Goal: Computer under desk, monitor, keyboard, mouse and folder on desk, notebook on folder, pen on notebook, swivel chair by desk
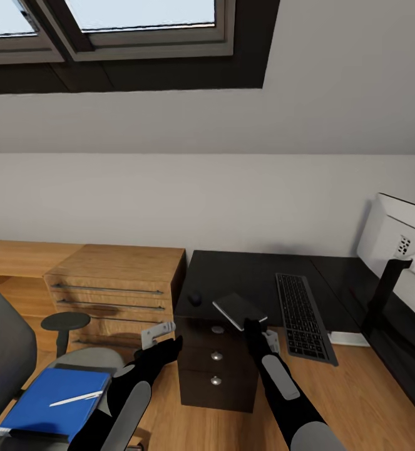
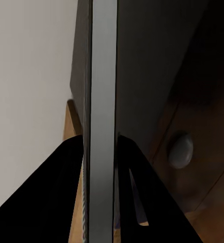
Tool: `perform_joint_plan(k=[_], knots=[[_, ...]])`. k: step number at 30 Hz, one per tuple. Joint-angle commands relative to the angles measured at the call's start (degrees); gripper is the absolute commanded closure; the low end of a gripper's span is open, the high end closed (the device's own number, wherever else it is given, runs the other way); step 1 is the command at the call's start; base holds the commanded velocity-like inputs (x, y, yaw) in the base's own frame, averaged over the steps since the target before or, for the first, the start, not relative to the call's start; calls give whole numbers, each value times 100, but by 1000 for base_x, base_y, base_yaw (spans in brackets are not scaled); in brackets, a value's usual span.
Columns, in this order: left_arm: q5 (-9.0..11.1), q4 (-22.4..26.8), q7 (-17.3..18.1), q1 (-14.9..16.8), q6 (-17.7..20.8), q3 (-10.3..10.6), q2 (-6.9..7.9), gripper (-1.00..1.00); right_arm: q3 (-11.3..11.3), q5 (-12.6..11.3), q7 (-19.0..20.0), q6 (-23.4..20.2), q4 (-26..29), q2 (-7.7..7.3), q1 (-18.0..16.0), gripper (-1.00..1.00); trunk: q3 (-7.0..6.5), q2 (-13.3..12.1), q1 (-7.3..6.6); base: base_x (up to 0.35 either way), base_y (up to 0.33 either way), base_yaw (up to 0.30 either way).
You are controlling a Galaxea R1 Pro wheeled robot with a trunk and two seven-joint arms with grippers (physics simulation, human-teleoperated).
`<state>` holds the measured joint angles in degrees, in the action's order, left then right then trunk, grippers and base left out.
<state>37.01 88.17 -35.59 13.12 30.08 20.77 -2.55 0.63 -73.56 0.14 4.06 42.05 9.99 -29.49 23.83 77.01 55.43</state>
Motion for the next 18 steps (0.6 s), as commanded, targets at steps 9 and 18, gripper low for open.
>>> perform_joint_plan(k=[9, 18], knots=[[52, -26, -57, 1, 2, 11, -4, -100, 7, -62, 13, 29, -3, 1, -4, 100, 169, 367, 198, 0, 0, 0], [52, -53, -62, 5, -2, 14, -8, -100, 7, -62, 13, 31, -4, 1, -4, 100, 330, 727, 396, 0, 0, 0]])
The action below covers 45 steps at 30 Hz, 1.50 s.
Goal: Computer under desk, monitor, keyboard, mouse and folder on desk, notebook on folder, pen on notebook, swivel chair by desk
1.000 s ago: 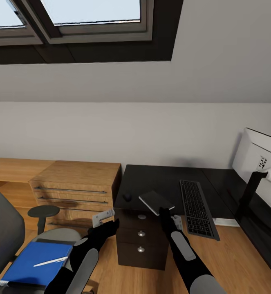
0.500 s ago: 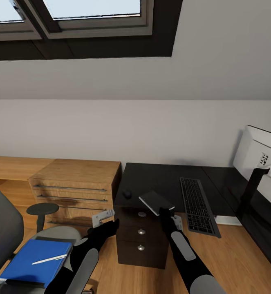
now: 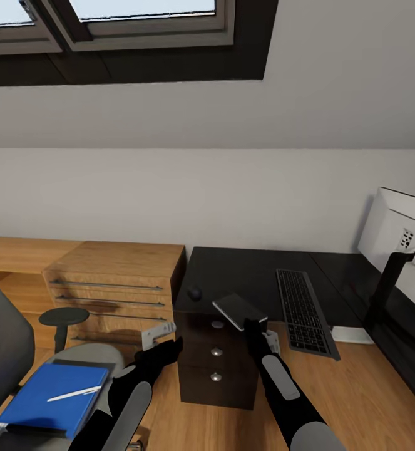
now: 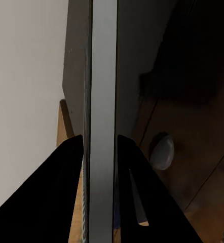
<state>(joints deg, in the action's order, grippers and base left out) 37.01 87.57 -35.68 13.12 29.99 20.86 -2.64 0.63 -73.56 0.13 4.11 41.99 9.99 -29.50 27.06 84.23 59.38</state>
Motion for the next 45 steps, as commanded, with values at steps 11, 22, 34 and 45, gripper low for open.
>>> perform_joint_plan(k=[11, 22, 34, 45], knots=[[46, -12, -53, 2, 7, 9, -8, -100, 16, -65, 21, 28, -189, 1, -3, 100, 204, 446, 242, 0, 0, 0], [50, -17, -44, -1, 21, 15, -7, -100, 8, -62, 22, 28, -200, 1, -4, 100, 312, 687, 374, 0, 0, 0], [59, -146, -34, 4, 33, 15, 15, -100, 14, -62, 22, 32, -202, 1, -4, 100, 312, 687, 374, 1, 0, 0], [55, -214, -27, 6, 33, 15, 18, -100, 18, -62, 25, 33, -207, 1, -4, 100, 312, 687, 374, 5, 0, 0]])
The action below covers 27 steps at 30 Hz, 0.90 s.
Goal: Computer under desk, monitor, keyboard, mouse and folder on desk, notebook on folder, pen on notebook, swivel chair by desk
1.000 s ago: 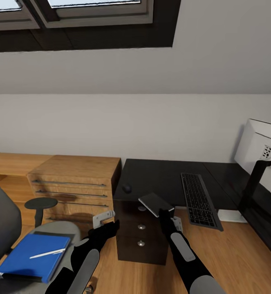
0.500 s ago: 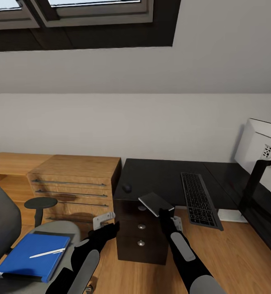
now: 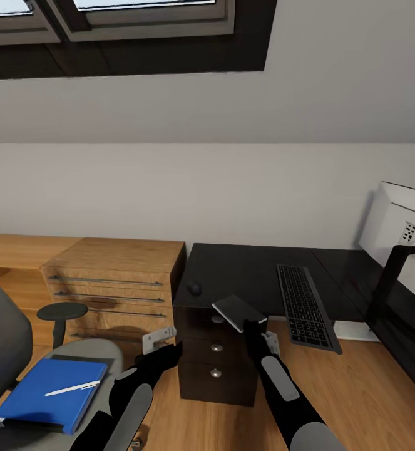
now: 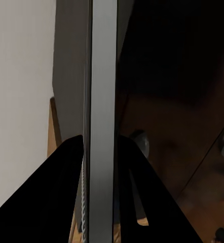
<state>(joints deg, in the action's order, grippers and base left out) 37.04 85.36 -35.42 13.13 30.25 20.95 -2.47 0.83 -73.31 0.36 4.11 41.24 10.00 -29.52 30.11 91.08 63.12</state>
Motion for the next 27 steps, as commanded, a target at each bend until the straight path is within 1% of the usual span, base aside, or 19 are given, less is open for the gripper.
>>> perform_joint_plan(k=[1, 9, 21, 27], knots=[[56, 7, -53, 4, 7, 6, 1, -100, 2, -87, 4, 33, -133, 0, -2, 100, 7, 2, 0, 37, 0, 0], [58, 0, -53, 2, 7, 6, 1, -100, 4, -87, 7, 36, -134, 0, 0, 100, 7, 2, 0, 179, 0, 0], [67, -1, -53, 5, 7, 6, 1, -100, 5, -78, 8, 29, -134, 0, -2, 100, 7, 2, 0, 20, 0, 0], [67, -11, -53, 3, 7, 6, 1, -100, 5, -78, 8, 30, -134, 0, -2, 100, 7, 2, 0, 70, -50, 0]])
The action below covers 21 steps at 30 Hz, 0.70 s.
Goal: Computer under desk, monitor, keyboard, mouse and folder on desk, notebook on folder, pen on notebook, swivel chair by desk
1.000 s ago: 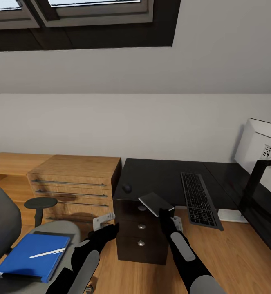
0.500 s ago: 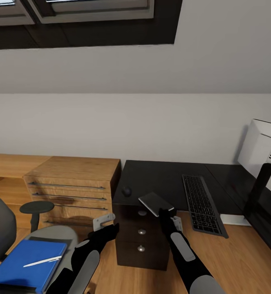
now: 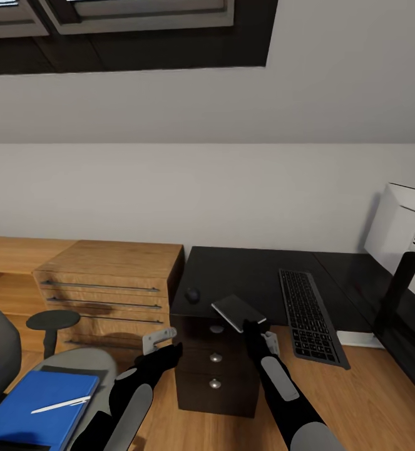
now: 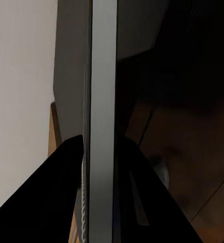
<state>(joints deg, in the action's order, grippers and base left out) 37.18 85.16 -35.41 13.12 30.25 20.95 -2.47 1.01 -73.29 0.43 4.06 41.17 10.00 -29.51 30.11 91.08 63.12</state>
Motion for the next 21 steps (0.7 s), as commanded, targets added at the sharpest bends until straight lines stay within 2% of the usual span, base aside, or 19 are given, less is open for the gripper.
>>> perform_joint_plan(k=[1, 13, 21], knots=[[52, 6, -53, 5, 7, 5, 1, -100, -13, -80, 1, 37, -126, 0, -2, 100, 7, 2, 0, 19, -14, 0], [52, -7, -52, 6, 7, 5, 1, -100, -9, -80, 1, 35, -126, 0, -2, 100, 7, 2, 0, 6, -3, 0], [51, -8, -45, 5, 7, 5, 1, -100, -19, -80, 1, 34, -126, 0, 0, 100, 7, 2, 0, 160, 0, 0]])
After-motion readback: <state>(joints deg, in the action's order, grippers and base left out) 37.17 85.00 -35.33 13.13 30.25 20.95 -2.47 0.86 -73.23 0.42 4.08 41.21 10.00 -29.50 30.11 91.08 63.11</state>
